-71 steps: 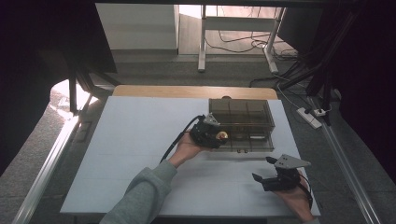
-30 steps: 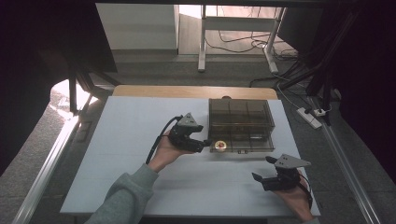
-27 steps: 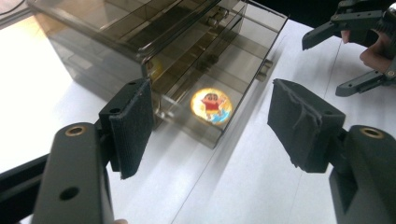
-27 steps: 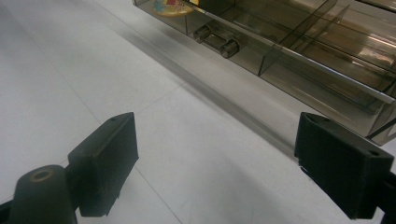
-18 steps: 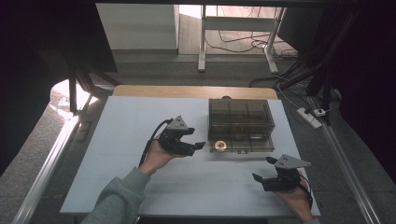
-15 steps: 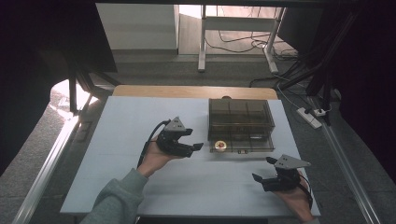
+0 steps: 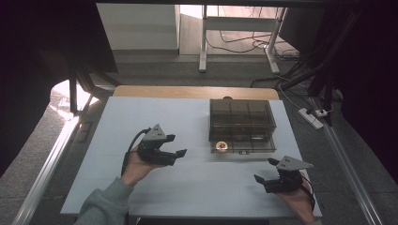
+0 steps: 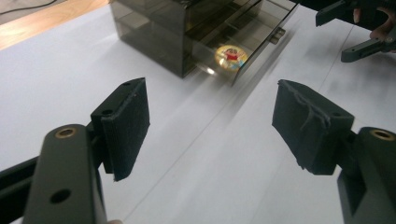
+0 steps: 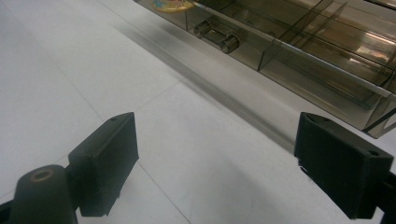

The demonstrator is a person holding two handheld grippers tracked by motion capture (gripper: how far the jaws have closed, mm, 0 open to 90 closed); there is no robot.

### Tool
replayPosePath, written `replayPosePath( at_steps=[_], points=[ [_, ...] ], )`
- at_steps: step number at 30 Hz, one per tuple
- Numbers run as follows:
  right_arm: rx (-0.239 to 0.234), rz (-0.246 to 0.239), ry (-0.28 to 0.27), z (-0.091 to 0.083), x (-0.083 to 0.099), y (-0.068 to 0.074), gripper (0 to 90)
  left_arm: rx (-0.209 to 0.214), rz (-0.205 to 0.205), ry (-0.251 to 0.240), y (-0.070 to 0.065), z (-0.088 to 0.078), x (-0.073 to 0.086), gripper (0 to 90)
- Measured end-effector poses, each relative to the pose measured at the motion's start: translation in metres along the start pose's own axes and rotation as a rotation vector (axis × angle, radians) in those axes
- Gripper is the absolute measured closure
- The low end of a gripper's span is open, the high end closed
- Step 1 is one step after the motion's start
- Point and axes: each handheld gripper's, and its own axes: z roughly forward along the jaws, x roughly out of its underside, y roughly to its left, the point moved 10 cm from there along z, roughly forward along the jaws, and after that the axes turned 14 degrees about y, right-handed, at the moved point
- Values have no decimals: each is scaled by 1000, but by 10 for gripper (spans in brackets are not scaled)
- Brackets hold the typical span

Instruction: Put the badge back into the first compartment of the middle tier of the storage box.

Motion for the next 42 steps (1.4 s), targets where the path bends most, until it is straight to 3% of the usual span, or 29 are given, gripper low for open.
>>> replayPosePath(
  at_steps=[11,19,24,36,42],
  points=[
    [-4,0,0,-1,1,2,137,-40,-40,-3,8,-18,39,270],
    [-7,-11,5,-1,2,3,140,-68,-109,14,23,-18,76,269],
    [-9,-13,9,-1,3,3,140,-102,-122,35,29,-19,94,268],
    [-11,-11,11,0,4,3,142,-124,-161,54,37,-24,124,261],
    [-9,-14,12,0,4,3,142,-132,-174,50,41,-26,129,261]
  ],
)
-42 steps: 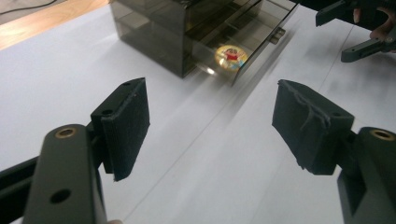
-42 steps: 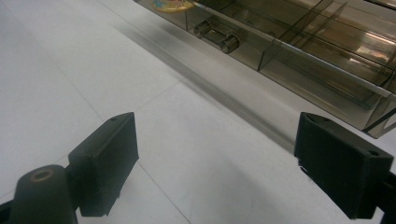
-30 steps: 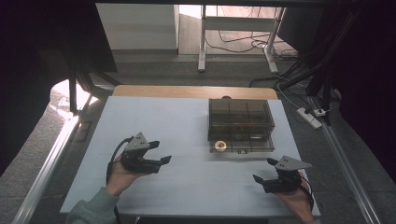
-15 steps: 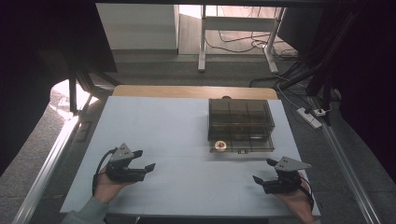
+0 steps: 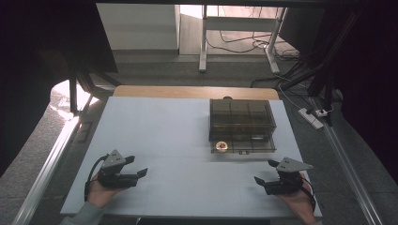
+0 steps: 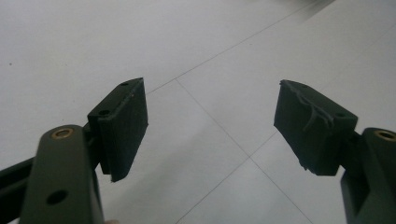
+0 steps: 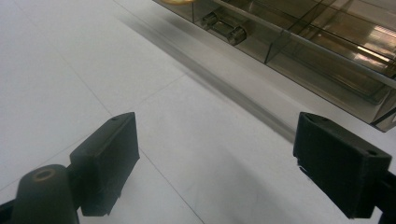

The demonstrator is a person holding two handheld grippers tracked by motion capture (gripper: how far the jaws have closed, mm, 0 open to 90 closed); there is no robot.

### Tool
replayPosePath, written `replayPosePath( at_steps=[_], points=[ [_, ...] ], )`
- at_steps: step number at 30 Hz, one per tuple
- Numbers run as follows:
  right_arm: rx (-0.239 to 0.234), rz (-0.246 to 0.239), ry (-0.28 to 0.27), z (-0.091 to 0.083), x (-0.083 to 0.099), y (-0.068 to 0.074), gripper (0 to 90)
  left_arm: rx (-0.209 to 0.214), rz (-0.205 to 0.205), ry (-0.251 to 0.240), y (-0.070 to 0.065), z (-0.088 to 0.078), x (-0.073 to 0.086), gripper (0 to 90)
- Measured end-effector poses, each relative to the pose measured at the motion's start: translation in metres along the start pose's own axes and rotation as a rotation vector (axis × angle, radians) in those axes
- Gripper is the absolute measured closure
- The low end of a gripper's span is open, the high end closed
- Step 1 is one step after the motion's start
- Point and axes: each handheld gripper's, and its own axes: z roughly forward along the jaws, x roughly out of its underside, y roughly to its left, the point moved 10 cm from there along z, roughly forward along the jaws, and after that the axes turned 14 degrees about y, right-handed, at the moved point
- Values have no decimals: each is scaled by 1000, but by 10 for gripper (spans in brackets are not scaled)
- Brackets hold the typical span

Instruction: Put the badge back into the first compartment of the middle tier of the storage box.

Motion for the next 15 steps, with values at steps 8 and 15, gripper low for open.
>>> replayPosePath(
  at_steps=[8,15],
  points=[
    [1,1,0,0,0,0,142,2,3,-2,-1,0,-1,259],
    [1,-1,-1,0,0,0,142,2,2,-3,0,0,-1,255]
  ],
)
